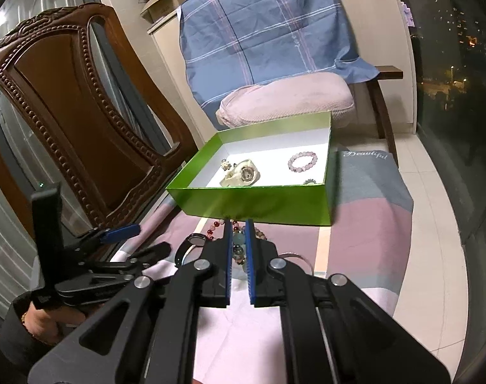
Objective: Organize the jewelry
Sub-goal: 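Lift the jade pendant with the right gripper while the left gripper grasps the black watch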
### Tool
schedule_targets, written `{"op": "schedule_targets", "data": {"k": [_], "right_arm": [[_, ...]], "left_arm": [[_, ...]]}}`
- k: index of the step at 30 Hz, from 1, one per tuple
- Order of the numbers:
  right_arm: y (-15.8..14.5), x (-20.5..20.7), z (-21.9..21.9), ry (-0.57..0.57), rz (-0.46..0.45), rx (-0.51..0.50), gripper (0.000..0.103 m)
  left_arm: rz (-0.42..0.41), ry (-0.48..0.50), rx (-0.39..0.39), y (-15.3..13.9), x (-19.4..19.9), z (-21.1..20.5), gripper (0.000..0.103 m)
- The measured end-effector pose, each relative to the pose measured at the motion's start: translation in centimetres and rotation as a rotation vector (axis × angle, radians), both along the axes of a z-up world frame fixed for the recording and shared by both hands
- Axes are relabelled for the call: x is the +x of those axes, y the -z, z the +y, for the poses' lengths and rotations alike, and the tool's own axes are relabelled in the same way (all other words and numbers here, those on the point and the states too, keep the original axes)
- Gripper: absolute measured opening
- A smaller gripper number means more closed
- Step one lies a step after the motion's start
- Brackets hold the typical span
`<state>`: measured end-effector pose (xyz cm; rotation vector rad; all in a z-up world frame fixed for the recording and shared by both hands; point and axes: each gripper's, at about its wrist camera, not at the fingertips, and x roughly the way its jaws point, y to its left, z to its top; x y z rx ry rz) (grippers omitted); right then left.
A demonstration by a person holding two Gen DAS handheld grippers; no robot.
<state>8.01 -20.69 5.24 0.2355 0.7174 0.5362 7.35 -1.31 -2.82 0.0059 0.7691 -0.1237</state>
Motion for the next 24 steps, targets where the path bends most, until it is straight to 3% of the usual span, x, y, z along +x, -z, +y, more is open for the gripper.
{"op": "schedule_targets", "data": {"k": [9, 15, 18, 19, 24], "right_arm": [[0.2, -0.4, 0.4, -0.026, 0.005, -0.005, 0.008], [0.2, -0.5, 0.5, -0.035, 0.006, -0.007, 0.008], [0.3, -0.4, 0.7, -0.038, 0.009, -0.009, 0.008], [0.3, -0.5, 0.8, -0.038, 0.008, -0.012, 0.008], [0.2, -0.5, 0.8, -0.033, 0.004, -0.015, 0.008]], "left_arm": [[0.058, -0.029, 0.026, 1.9, 2.1, -0.1, 0.064], [0.114, -0.051, 0.037, 3.6, 3.8, 0.5, 0.047], [0.173, -0.054, 0.025, 5.1, 4.8, 0.6, 0.019], [0.189, -0.055, 0.024, 5.4, 5.0, 0.7, 0.005], [0.138, -0.025, 0.02, 4.1, 3.8, 0.3, 0.003]]}}
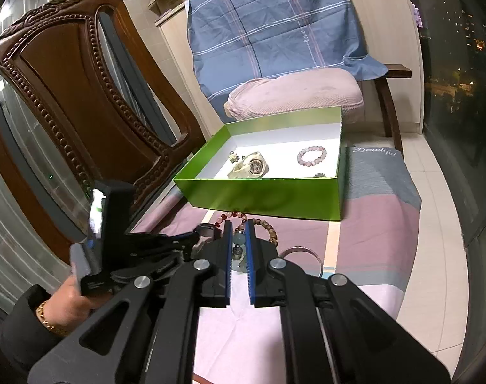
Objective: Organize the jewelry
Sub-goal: 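Lift the jade pendant with the right gripper while the left gripper grasps the black watch, then hold the jade pendant in the right gripper while the left holds the black watch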
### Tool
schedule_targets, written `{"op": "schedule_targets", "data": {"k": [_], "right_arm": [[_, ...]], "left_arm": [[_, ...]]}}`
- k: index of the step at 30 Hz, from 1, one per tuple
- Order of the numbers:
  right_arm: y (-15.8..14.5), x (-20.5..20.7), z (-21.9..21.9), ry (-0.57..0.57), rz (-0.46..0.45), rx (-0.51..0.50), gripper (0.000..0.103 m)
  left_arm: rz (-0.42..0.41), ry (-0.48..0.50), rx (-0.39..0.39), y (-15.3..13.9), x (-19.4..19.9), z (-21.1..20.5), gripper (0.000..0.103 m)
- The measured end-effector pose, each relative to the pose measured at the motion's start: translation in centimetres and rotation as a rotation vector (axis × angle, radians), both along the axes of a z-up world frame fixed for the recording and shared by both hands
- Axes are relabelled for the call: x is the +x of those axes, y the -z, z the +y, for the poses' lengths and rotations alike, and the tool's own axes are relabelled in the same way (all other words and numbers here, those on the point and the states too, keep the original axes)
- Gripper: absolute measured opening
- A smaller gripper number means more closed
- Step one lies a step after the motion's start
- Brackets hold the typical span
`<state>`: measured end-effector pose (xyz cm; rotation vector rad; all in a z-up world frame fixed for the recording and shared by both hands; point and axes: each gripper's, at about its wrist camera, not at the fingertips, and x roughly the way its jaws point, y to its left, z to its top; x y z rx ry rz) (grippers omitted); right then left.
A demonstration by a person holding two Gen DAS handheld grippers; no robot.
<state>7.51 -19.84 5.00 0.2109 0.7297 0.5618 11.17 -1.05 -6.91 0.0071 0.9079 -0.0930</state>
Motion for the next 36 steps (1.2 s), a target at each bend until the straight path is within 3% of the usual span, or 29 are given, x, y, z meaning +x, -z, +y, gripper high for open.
{"op": "schedule_targets", "data": {"k": [5, 11, 36], "right_arm": [[-0.6, -0.5, -0.1, 0.005, -0.026, 0.012, 0.008], [-0.9, -0.9, -0.2, 0.011, -0.055, 0.016, 0.008], [-0.6, -0.3, -0.1, 0.027, -0.046, -0.004, 0.008]], "left_arm": [[-0.132, 0.009, -0.035, -4.8, -3.7, 1.0, 0.003], [-0.218, 0.007, -0.031, -7.8, -6.5, 2.1, 0.003], [-0.173, 0.01, -0.053, -6.5, -5.7, 2.7, 0.003]]}}
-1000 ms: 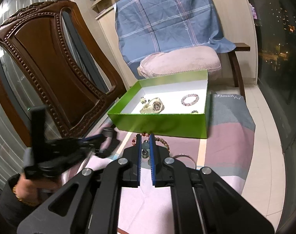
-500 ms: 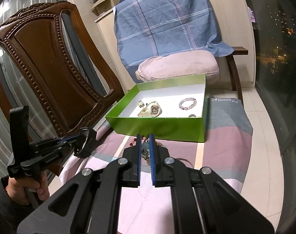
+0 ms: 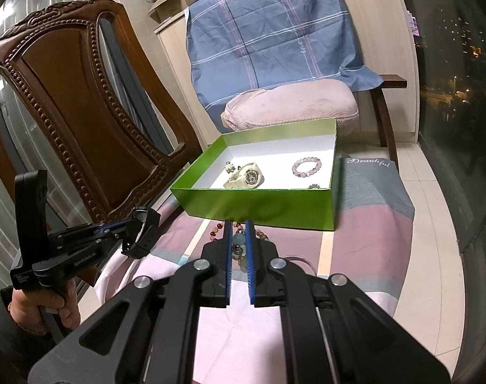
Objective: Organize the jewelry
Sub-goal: 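Hold the jade pendant in the right gripper while the left holds the black watch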
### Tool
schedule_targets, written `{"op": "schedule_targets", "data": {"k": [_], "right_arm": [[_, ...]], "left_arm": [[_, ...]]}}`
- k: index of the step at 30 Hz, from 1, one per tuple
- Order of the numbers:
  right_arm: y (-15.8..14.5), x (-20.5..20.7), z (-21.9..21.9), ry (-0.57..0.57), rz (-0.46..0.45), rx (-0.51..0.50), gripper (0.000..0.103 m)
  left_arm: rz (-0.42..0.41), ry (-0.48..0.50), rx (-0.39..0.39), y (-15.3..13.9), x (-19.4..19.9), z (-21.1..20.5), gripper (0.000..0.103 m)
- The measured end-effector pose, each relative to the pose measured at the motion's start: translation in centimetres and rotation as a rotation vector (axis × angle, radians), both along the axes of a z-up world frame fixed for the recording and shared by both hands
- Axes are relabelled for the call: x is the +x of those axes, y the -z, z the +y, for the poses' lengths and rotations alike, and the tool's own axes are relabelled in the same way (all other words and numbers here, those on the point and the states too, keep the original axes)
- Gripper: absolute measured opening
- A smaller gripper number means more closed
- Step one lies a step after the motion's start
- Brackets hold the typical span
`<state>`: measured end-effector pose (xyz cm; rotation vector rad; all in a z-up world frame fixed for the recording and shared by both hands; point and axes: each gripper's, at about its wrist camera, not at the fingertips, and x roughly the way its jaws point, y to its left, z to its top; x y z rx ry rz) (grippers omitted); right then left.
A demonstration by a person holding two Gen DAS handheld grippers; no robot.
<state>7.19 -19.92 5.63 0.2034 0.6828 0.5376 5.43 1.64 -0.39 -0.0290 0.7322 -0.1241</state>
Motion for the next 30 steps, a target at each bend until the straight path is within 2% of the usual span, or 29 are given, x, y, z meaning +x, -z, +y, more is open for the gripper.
{"op": "schedule_targets", "data": {"k": [30], "right_arm": [[-0.24, 0.98, 0.56, 0.001, 0.004, -0.007, 0.008]], "left_arm": [[0.017, 0.007, -0.022, 0.34, 0.5, 0.14, 0.003]]}}
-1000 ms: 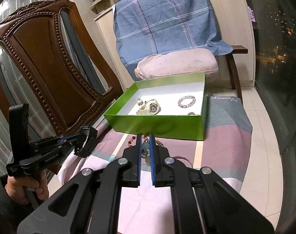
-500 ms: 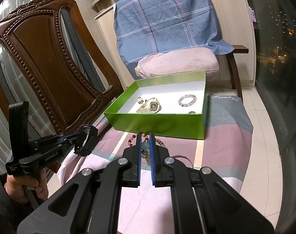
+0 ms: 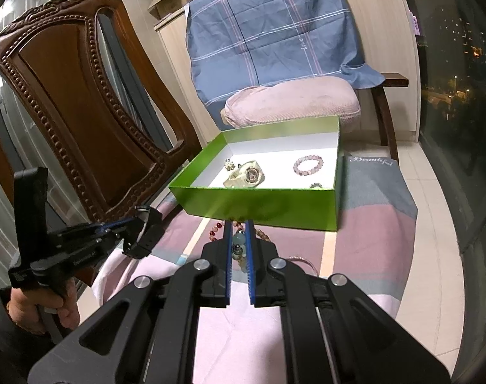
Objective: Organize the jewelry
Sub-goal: 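Hold the jade pendant in the right gripper while the left holds the black watch, then carry the jade pendant over the green box and open the right gripper, then lower the black watch into the green box and open the left gripper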
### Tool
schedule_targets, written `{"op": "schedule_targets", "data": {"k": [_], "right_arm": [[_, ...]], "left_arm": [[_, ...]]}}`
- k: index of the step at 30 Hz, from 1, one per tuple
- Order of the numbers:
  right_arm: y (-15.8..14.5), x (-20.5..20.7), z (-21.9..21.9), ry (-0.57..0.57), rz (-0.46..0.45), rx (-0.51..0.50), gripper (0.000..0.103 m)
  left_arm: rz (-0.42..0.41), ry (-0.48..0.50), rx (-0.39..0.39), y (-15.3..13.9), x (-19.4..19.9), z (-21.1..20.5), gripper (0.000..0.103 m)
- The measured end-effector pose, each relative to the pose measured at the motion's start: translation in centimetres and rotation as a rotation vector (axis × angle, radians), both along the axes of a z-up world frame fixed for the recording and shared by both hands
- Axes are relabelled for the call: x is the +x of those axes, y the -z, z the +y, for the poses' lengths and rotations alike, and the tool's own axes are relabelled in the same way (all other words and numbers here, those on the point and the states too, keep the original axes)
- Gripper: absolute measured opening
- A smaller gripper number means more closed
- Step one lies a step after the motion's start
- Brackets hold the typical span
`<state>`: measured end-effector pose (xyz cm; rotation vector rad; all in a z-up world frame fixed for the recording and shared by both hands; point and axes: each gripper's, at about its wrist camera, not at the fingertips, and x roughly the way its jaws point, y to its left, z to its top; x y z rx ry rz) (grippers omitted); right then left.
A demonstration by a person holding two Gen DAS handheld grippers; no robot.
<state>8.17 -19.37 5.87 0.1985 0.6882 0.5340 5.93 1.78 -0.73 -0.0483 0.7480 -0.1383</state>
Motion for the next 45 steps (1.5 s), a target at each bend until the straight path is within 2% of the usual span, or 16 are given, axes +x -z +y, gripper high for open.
{"op": "schedule_targets", "data": {"k": [6, 11, 13, 14, 17, 19, 22, 24, 26, 30, 32, 36, 42, 43, 44, 45], "right_arm": [[-2.7, 3.6, 0.3, 0.041, -0.037, 0.011, 0.008], [-3.9, 10.0, 1.2, 0.069, -0.007, -0.002, 0.01], [-3.3, 12.1, 1.5, 0.066, 0.018, 0.02, 0.039], [-2.9, 12.6, 1.6, 0.066, 0.042, 0.023, 0.067], [-2.4, 11.8, -0.1, 0.138, 0.059, 0.096, 0.069], [-2.3, 9.4, -1.9, 0.162, 0.036, 0.149, 0.07], [-1.2, 4.5, -4.9, 0.219, -0.027, 0.19, 0.082], [0.3, 2.5, -6.6, 0.287, 0.029, 0.21, 0.083], [0.7, 1.8, -7.1, 0.27, 0.045, 0.249, 0.083], [-0.4, 0.8, -5.7, 0.253, -0.09, 0.07, 0.083], [-0.6, 0.8, -5.2, 0.256, -0.122, 0.024, 0.083], [-0.6, 1.3, -5.8, 0.227, -0.096, 0.104, 0.083], [-0.9, 1.5, -7.2, 0.236, -0.082, 0.148, 0.083], [-1.0, 1.5, -7.4, 0.239, -0.081, 0.153, 0.083], [-1.1, 1.6, -7.6, 0.24, -0.078, 0.162, 0.083], [-1.1, 1.5, -7.7, 0.24, -0.076, 0.168, 0.083]], "left_arm": [[0.004, 0.009, -0.019, 0.1, 0.5, -0.1, 0.003], [0.007, 0.007, -0.029, 0.1, 0.8, 0.1, 0.003], [0.012, 0.004, -0.031, 0.2, 0.9, 0.3, 0.003], [0.013, 0.003, -0.031, 0.2, 1.0, 0.3, 0.003], [0.014, -0.005, -0.036, 0.2, 1.1, 0.5, 0.003], [0.013, -0.007, -0.034, 0.2, 1.1, 0.6, 0.003], [0.012, -0.004, -0.022, 0.3, 1.0, 0.4, 0.003], [0.012, -0.005, -0.018, 0.3, 1.1, 0.4, 0.003], [0.011, -0.005, -0.012, 0.3, 1.1, 0.3, 0.003], [0.003, -0.01, -0.003, 0.2, 1.3, -0.3, 0.003], [-0.003, -0.016, 0.008, -0.1, 1.8, -0.6, 0.003], [0.007, -0.037, 0.004, -1.1, 4.0, -0.9, 0.003], [0.0, -0.029, 0.057, -4.7, 12.2, -3.1, 0.004], [0.006, -0.015, 0.055, -5.3, 14.3, -3.4, 0.015], [0.016, -0.001, 0.042, -5.4, 15.6, -3.5, 0.06], [0.014, -0.01, 0.037, -5.4, 16.6, -3.4, 0.085]]}}
